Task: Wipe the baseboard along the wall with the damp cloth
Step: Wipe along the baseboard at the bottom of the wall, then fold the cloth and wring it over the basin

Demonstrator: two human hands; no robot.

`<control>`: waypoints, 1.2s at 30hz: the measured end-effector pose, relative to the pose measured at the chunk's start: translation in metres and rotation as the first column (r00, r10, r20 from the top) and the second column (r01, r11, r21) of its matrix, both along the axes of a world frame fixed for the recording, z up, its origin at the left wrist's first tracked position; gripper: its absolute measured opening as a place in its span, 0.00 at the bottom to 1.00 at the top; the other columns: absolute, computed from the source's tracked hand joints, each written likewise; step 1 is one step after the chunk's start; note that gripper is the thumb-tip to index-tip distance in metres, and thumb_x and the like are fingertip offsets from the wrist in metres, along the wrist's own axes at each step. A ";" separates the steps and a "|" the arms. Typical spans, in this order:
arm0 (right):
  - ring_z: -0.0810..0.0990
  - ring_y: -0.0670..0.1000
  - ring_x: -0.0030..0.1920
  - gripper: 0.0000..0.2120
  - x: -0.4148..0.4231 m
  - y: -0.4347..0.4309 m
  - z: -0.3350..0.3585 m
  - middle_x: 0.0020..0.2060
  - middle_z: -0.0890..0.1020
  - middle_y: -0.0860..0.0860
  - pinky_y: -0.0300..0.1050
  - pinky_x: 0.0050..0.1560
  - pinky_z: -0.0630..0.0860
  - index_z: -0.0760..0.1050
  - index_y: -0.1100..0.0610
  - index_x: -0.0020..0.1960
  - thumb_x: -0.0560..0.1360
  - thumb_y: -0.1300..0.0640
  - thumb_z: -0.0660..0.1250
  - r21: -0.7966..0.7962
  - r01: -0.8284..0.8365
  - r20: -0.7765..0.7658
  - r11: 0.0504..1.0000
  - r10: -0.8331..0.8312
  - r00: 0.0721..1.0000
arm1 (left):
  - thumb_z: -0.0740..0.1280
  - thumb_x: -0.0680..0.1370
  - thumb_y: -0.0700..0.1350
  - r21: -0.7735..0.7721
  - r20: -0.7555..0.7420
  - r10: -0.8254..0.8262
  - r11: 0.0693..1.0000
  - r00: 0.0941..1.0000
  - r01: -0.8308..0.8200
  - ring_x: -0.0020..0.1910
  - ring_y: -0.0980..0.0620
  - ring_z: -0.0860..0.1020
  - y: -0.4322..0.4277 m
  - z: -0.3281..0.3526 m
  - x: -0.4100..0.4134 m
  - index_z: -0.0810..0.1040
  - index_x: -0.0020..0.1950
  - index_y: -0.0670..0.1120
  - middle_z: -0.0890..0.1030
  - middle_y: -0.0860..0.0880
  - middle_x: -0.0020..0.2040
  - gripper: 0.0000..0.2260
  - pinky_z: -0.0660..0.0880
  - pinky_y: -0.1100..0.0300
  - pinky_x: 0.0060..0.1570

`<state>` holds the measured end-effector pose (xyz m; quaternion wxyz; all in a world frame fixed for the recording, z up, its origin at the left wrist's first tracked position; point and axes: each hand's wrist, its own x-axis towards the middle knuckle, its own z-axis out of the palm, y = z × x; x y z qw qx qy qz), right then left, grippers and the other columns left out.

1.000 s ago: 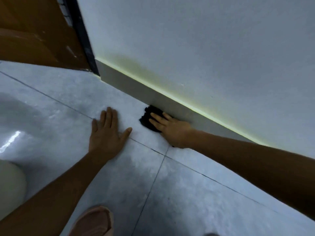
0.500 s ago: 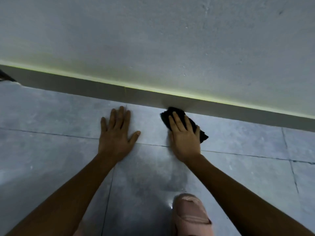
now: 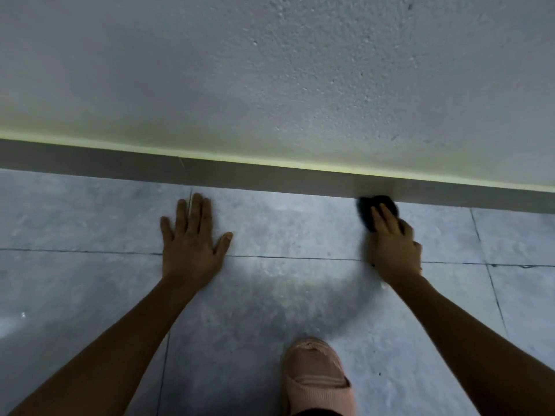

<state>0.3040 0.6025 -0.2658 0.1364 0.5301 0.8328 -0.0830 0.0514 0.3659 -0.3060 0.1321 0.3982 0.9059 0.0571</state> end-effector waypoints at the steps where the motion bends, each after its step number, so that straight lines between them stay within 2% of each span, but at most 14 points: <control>1: 0.58 0.60 0.71 0.33 0.006 0.009 0.000 0.77 0.51 0.45 0.60 0.60 0.67 0.51 0.48 0.77 0.76 0.63 0.59 -0.009 0.059 -0.005 0.998 -0.059 0.998 | 0.42 0.75 0.65 -0.017 0.006 0.003 1.000 1.000 -0.003 0.77 0.43 0.42 0.001 0.001 0.001 0.35 0.75 0.45 0.42 0.45 0.78 0.36 0.39 0.42 0.72; 3: 0.63 0.63 0.67 0.38 0.005 0.023 0.001 0.76 0.57 0.49 0.55 0.56 0.68 0.57 0.51 0.76 0.71 0.68 0.66 -0.016 0.067 -0.068 0.998 -0.068 0.995 | 0.43 0.77 0.64 -0.087 0.024 0.011 0.996 1.000 -0.008 0.77 0.43 0.39 0.004 0.008 0.001 0.33 0.74 0.45 0.39 0.45 0.78 0.35 0.39 0.43 0.72; 5: 0.68 0.63 0.65 0.33 -0.004 0.025 0.003 0.72 0.66 0.55 0.52 0.56 0.67 0.65 0.55 0.73 0.70 0.70 0.64 -0.018 0.097 -0.228 0.995 -0.098 0.969 | 0.46 0.79 0.62 -0.174 0.074 0.009 0.985 0.997 0.004 0.77 0.43 0.39 0.006 0.022 0.003 0.36 0.76 0.44 0.39 0.44 0.78 0.34 0.40 0.43 0.73; 9: 0.75 0.62 0.55 0.21 -0.028 -0.007 0.024 0.60 0.76 0.62 0.52 0.52 0.71 0.68 0.59 0.69 0.79 0.66 0.51 -0.315 0.357 -0.616 0.879 -0.476 0.628 | 0.49 0.81 0.58 -0.140 0.273 0.014 0.990 0.962 0.026 0.77 0.46 0.51 0.008 0.062 0.011 0.48 0.78 0.44 0.53 0.44 0.78 0.29 0.47 0.48 0.74; 12: 0.75 0.56 0.41 0.20 -0.055 -0.044 0.055 0.47 0.77 0.59 0.45 0.38 0.69 0.70 0.57 0.66 0.78 0.66 0.49 -0.504 0.209 -0.673 0.838 -0.533 0.512 | 0.53 0.82 0.53 0.032 0.539 0.041 0.997 0.842 -0.070 0.70 0.46 0.68 0.010 0.101 0.017 0.66 0.72 0.43 0.69 0.44 0.72 0.22 0.61 0.56 0.68; 14: 0.75 0.53 0.38 0.20 -0.077 -0.067 0.090 0.44 0.78 0.56 0.45 0.35 0.69 0.72 0.54 0.63 0.77 0.68 0.50 -0.574 0.029 -0.709 0.818 -0.515 0.481 | 0.55 0.82 0.51 0.109 0.720 0.081 0.968 0.689 -0.228 0.65 0.47 0.72 0.013 0.130 0.021 0.70 0.69 0.42 0.73 0.44 0.68 0.20 0.66 0.55 0.66; 17: 0.77 0.52 0.42 0.18 -0.107 -0.089 0.149 0.47 0.80 0.54 0.44 0.38 0.71 0.73 0.52 0.62 0.77 0.65 0.55 -0.541 -0.193 -0.754 0.819 -0.370 0.543 | 0.57 0.81 0.53 0.073 0.951 0.126 0.798 0.284 -0.599 0.57 0.47 0.77 0.020 0.179 0.020 0.70 0.68 0.43 0.77 0.44 0.62 0.20 0.74 0.54 0.54; 19: 0.78 0.51 0.35 0.15 -0.121 -0.100 0.193 0.43 0.80 0.51 0.43 0.34 0.73 0.73 0.50 0.60 0.76 0.63 0.58 -0.459 -0.329 -0.788 0.825 -0.208 0.580 | 0.55 0.80 0.58 0.000 0.997 0.055 0.708 0.056 -0.706 0.54 0.46 0.79 0.020 0.218 0.012 0.71 0.66 0.43 0.79 0.43 0.59 0.23 0.76 0.54 0.48; 21: 0.79 0.47 0.38 0.14 -0.132 -0.109 0.235 0.44 0.79 0.47 0.41 0.38 0.75 0.72 0.51 0.58 0.74 0.63 0.62 -0.318 -0.468 -0.805 0.824 0.026 0.593 | 0.53 0.78 0.65 -0.018 0.997 -0.042 0.681 -0.064 -0.732 0.53 0.44 0.80 0.016 0.256 0.002 0.73 0.63 0.42 0.80 0.41 0.58 0.29 0.77 0.51 0.48; 24: 0.78 0.50 0.54 0.17 -0.135 -0.125 0.294 0.53 0.78 0.50 0.46 0.51 0.78 0.69 0.53 0.57 0.70 0.63 0.66 -0.110 -0.652 -0.786 0.750 0.337 0.519 | 0.58 0.74 0.68 0.051 0.989 -0.140 0.633 -0.049 -0.773 0.53 0.43 0.81 -0.001 0.318 -0.008 0.76 0.60 0.41 0.81 0.40 0.56 0.32 0.78 0.49 0.52; 26: 0.76 0.51 0.57 0.20 -0.136 -0.134 0.326 0.55 0.76 0.51 0.46 0.55 0.76 0.69 0.54 0.58 0.69 0.62 0.69 0.000 -0.722 -0.772 0.692 0.459 0.440 | 0.63 0.75 0.62 0.117 0.983 -0.181 0.600 0.007 -0.791 0.54 0.44 0.81 -0.014 0.355 -0.009 0.76 0.59 0.41 0.81 0.40 0.56 0.26 0.78 0.50 0.51; 30: 0.70 0.44 0.64 0.27 -0.133 -0.154 0.393 0.63 0.72 0.46 0.40 0.59 0.72 0.66 0.50 0.66 0.71 0.51 0.72 0.011 -0.755 -0.865 0.655 0.385 0.321 | 0.61 0.80 0.46 0.290 0.955 -0.218 0.547 0.201 -0.785 0.49 0.47 0.80 -0.054 0.429 -0.003 0.74 0.62 0.39 0.81 0.41 0.52 0.14 0.79 0.54 0.43; 32: 0.68 0.45 0.66 0.24 -0.135 -0.160 0.419 0.66 0.71 0.45 0.42 0.57 0.71 0.65 0.47 0.68 0.74 0.43 0.65 -0.082 -0.738 -0.895 0.669 0.277 0.350 | 0.61 0.80 0.45 0.347 0.936 -0.245 0.541 0.251 -0.766 0.50 0.46 0.80 -0.075 0.461 0.002 0.76 0.58 0.40 0.82 0.41 0.50 0.11 0.79 0.52 0.47; 36: 0.74 0.54 0.62 0.28 -0.141 -0.178 0.444 0.61 0.79 0.51 0.56 0.63 0.69 0.73 0.50 0.64 0.73 0.33 0.57 -0.455 -0.719 -0.789 0.525 0.137 0.599 | 0.62 0.80 0.44 0.430 0.902 -0.271 0.510 0.336 -0.744 0.56 0.44 0.79 -0.122 0.505 0.015 0.76 0.58 0.39 0.81 0.40 0.55 0.11 0.76 0.49 0.55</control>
